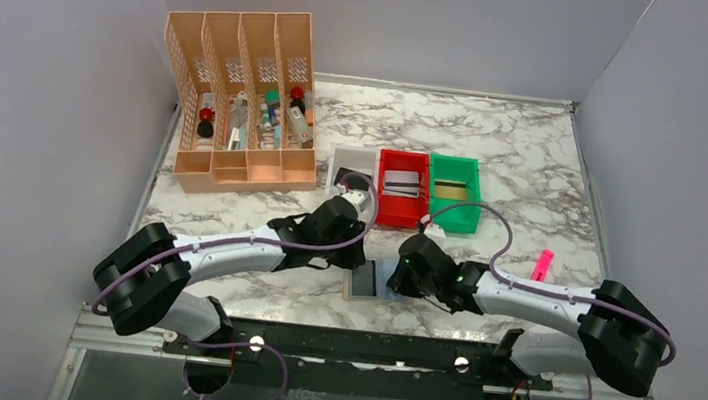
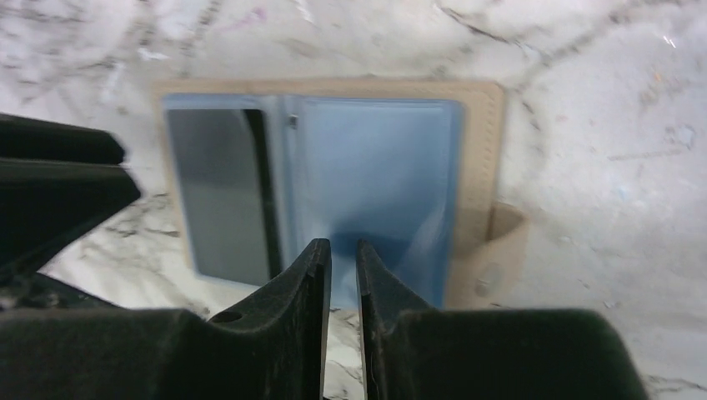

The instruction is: Take the credit cards out of the card holder

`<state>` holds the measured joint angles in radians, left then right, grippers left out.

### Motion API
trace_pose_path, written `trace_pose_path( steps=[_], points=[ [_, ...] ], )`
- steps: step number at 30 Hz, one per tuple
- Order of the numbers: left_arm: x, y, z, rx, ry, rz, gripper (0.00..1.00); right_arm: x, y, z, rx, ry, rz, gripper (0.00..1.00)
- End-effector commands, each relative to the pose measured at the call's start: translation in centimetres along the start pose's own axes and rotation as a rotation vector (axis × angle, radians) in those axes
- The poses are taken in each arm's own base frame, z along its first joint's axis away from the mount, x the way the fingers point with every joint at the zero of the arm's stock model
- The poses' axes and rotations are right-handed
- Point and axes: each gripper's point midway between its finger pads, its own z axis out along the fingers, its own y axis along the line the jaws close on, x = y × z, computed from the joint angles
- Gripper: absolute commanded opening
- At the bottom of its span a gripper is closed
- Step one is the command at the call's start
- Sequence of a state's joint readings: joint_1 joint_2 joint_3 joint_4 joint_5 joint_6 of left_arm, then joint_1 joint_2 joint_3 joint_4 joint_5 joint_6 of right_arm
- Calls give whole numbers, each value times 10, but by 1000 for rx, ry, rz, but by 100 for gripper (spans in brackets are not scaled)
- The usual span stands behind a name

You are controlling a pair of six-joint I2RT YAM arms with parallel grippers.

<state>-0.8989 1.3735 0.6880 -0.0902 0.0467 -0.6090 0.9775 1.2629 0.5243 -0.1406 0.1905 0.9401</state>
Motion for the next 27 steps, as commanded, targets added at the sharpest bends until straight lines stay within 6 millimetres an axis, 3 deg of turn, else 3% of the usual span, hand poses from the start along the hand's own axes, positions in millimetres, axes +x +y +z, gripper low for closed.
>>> trace_pose_path(
  steps=[1, 3, 7, 12, 20, 27],
  points=[
    [5, 11, -5, -50, -5, 2, 27, 8, -34, -1, 168, 20, 21, 22],
    [5, 11, -5, -49, -5, 2, 27, 3, -38, -5, 191, 6, -1, 22],
    [3, 11, -4, -51, -8, 4, 27, -13, -24, -17, 148, -21, -62, 27],
    [0, 10, -5, -55, -20, 0, 27, -12, -13, -20, 111, 6, -74, 30],
    [-14, 31, -22, -164, -147, -117, 30, -15, 47, -15, -171, 23, -120, 30],
    [-18, 37, -41, -153, -242, -184, 38, -6, 60, 3, -201, 76, -91, 33]
  ],
)
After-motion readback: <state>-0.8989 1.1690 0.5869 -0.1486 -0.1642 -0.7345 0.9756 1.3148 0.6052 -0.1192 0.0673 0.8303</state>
